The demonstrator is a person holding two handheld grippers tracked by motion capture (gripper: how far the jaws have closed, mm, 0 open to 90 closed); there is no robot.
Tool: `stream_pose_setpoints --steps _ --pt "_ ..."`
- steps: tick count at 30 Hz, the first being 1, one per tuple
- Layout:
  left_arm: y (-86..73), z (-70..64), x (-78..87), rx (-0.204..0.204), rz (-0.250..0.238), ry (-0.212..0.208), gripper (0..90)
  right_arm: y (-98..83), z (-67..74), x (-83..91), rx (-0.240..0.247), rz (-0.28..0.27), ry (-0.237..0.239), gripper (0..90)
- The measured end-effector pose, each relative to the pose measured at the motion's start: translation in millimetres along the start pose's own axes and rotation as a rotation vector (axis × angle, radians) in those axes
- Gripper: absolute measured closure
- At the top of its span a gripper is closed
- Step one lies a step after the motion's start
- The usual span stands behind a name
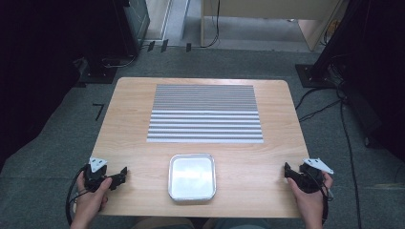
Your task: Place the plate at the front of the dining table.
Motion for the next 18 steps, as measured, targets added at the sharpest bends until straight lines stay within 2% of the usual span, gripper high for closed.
stream_pose_setpoints --steps 16,18 --pt "0.0 0.7 0.8 0.003 0.012 -0.001 9.3 1.3 0.5 -2.0 0.006 0.004 0.002 23.8" --pt "1.7 1.0 1.1 0.035 0.015 -0.011 9.4 1.6 0.3 -1.9 -0.005 0.003 0.003 23.8"
Point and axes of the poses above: each handheld gripper's, and its own axes: x roughly backward along the jaws, y roughly out of its top, z roughly to its left, the point moved 7 cm from there along -x, roughly forward along the jaws, and after that the axes turned 13 degrees about -x, right-handed, at the moved point
